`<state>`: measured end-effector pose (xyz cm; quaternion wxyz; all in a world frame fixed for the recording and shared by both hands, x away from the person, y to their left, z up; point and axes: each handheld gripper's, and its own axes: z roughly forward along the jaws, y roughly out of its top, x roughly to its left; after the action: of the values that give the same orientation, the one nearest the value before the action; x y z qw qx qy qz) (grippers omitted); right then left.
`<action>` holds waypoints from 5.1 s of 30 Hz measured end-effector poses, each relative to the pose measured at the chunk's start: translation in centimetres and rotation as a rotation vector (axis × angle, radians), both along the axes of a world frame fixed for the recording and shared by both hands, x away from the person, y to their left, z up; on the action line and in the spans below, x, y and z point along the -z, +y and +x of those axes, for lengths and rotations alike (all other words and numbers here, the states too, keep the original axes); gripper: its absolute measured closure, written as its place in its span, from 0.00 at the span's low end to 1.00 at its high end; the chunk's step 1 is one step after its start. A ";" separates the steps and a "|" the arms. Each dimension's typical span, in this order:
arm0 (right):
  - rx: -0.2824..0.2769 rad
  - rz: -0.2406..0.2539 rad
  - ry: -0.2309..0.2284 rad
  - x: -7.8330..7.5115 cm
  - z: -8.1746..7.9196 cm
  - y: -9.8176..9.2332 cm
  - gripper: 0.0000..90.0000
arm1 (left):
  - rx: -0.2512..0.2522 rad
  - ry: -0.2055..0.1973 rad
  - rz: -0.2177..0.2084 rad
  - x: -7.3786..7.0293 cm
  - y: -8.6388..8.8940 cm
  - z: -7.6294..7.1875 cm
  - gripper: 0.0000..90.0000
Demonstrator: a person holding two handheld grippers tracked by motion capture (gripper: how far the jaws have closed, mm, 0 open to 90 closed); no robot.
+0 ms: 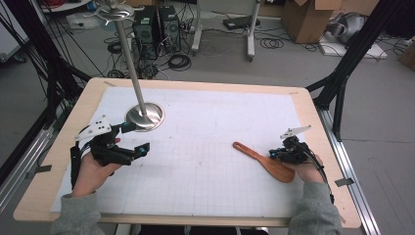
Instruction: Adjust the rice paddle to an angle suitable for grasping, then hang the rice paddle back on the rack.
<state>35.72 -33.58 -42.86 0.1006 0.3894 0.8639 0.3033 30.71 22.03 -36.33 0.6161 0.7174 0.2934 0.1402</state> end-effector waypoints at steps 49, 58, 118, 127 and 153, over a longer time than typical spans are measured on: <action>-0.108 0.000 0.027 -0.1 -1.6 0.4 1.00 | 0.009 -0.004 0.003 -0.1 -0.4 0.5 0.02; -0.149 0.008 0.039 -0.6 -1.8 0.8 1.00 | 0.009 -0.005 0.005 -0.1 -0.5 0.5 0.02; -0.167 -0.229 0.021 -4.0 -1.6 7.8 0.17 | -0.012 0.002 0.025 0.1 0.2 -0.6 0.02; -0.195 -0.282 0.083 -3.5 -0.7 9.2 0.18 | -0.031 0.008 0.029 0.3 0.8 -1.3 0.02; -0.219 -0.401 0.195 -2.8 0.9 11.2 0.46 | -0.059 0.023 0.049 0.6 1.7 -2.5 0.02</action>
<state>36.63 -22.34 -40.03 0.0584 0.2930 0.9495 0.0957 28.19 23.74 -36.91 0.5905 0.7250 0.3179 0.1572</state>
